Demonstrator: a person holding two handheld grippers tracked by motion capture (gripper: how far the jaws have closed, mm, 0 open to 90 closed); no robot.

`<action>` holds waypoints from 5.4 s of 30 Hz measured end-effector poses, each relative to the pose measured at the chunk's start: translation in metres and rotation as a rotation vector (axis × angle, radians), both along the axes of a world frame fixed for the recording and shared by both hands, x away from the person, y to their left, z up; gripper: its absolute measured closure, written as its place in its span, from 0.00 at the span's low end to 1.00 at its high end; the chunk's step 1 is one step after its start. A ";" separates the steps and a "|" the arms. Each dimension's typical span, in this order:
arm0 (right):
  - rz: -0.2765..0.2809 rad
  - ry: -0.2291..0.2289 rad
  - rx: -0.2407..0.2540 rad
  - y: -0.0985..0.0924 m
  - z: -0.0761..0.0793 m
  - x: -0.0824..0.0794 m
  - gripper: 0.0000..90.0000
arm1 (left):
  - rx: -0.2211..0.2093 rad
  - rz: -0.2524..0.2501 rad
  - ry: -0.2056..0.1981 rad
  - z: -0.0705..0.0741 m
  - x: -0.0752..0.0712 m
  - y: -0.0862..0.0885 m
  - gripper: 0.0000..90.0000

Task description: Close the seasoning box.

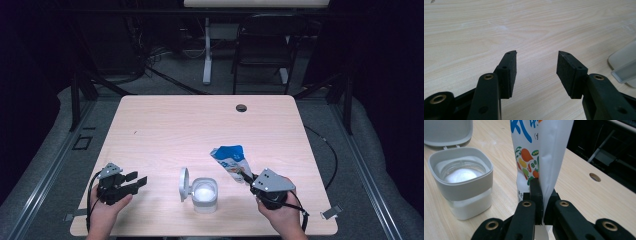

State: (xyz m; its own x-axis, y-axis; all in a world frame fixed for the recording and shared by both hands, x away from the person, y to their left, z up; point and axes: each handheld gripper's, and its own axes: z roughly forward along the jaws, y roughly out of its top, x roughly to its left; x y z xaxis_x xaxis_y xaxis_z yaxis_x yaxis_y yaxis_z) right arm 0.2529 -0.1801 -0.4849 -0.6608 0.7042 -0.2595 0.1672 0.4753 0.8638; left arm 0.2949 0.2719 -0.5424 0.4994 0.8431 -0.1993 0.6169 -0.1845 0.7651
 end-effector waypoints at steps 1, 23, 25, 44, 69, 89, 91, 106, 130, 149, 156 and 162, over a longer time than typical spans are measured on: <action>0.000 0.000 0.000 0.000 0.000 0.000 1.00 | 0.000 0.000 0.000 0.000 0.000 0.000 0.57; -0.125 0.049 0.058 -0.021 -0.021 0.015 1.00 | -0.006 0.023 -0.005 0.001 -0.006 0.008 0.57; -0.135 0.056 0.055 -0.022 -0.024 0.018 1.00 | -0.004 0.025 -0.003 0.001 -0.006 0.009 0.57; -0.237 0.101 0.020 -0.036 -0.050 0.045 1.00 | -0.002 0.029 0.006 -0.002 -0.008 0.010 0.57; -0.320 0.102 0.033 -0.054 -0.060 0.048 0.99 | 0.000 0.035 0.007 -0.002 -0.009 0.012 0.57; -0.320 0.115 0.021 -0.062 -0.064 0.041 0.94 | -0.008 0.017 0.001 -0.001 0.000 0.002 0.57; -0.321 0.114 0.006 -0.064 -0.065 0.039 0.93 | -0.003 0.003 0.003 -0.001 0.002 -0.002 0.57; -0.345 0.150 0.034 -0.075 -0.066 0.032 0.86 | -0.021 0.005 -0.006 0.002 0.000 -0.010 0.57; -0.355 0.138 0.028 -0.080 -0.065 0.023 0.49 | -0.027 -0.022 -0.021 0.007 -0.001 -0.016 0.57; -0.352 0.151 0.022 -0.080 -0.069 0.022 0.44 | -0.040 -0.077 -0.059 0.022 -0.006 -0.030 0.62; -0.347 0.152 0.019 -0.077 -0.069 0.020 0.43 | -0.023 -0.136 -0.075 0.036 -0.012 -0.042 0.69; -0.347 0.152 0.018 -0.075 -0.069 0.020 0.43 | -0.013 -0.183 -0.089 0.044 -0.019 -0.051 0.81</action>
State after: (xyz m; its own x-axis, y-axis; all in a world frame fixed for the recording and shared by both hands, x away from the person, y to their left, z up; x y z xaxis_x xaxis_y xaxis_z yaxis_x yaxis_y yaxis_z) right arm 0.2731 -0.2554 -0.5539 -0.4119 0.8966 -0.1626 0.4425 0.3528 0.8244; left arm 0.2761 0.2208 -0.4986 0.6601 0.7345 -0.1575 0.5037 -0.2774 0.8181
